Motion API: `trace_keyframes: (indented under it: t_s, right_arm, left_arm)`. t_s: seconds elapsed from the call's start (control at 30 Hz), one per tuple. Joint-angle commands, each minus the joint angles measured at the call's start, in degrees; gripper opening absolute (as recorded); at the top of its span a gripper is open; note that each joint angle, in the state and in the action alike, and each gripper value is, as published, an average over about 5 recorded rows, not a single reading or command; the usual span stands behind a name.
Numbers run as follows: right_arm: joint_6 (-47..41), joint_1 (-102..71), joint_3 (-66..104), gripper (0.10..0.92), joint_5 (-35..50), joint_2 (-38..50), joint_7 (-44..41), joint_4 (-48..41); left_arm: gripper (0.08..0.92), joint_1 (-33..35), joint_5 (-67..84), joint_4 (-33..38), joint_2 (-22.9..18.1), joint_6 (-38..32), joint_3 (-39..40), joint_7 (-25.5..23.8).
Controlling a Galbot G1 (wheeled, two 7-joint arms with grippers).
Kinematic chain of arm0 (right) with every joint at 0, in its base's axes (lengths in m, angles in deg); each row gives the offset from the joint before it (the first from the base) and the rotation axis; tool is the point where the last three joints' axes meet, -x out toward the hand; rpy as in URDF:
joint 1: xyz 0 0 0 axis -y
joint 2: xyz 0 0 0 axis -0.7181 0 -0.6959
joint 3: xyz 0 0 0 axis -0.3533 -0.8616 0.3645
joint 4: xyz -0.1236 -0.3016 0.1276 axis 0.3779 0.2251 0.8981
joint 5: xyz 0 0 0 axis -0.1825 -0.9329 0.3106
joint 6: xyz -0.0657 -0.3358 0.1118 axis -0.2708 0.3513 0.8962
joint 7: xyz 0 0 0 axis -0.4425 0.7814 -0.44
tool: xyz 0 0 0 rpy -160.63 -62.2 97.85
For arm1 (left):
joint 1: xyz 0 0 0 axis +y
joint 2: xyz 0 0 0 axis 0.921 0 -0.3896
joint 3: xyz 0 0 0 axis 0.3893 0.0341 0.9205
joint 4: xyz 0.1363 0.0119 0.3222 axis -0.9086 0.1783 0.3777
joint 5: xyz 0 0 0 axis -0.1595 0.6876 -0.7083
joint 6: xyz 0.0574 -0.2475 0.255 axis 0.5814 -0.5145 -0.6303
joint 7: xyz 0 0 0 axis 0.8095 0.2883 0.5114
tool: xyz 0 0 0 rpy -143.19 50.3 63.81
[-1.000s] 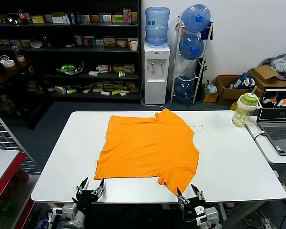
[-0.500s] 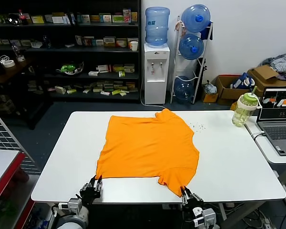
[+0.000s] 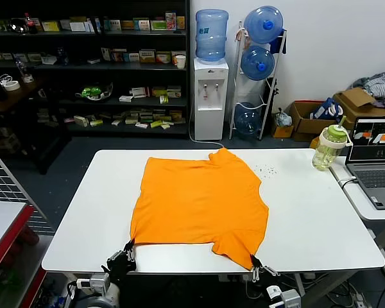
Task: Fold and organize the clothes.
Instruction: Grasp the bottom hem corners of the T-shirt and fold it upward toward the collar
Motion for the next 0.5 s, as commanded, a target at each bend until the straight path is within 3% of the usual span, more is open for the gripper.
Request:
trace_keyframes:
  t_s: [0.03,0.3,0.5]
  right_arm:
    - [3.1,-10.7,1.1,0.124,1.0,2.5,0.7,8.8]
    - [2.7,-4.0,1.3,0.124,3.3,2.8,3.1,8.2]
    - [0.7,14.0,-0.7,0.124,9.1,4.5,7.2,0.4]
  left_arm:
    - [0.092,10.9,0.4,11.4,1.5,0.2,-1.1,3.6]
    - [0.092,14.9,3.3,16.0,3.0,1.4,-3.4,5.7]
    - [0.092,4.2,6.9,10.6,4.2,0.3,-3.7,4.2]
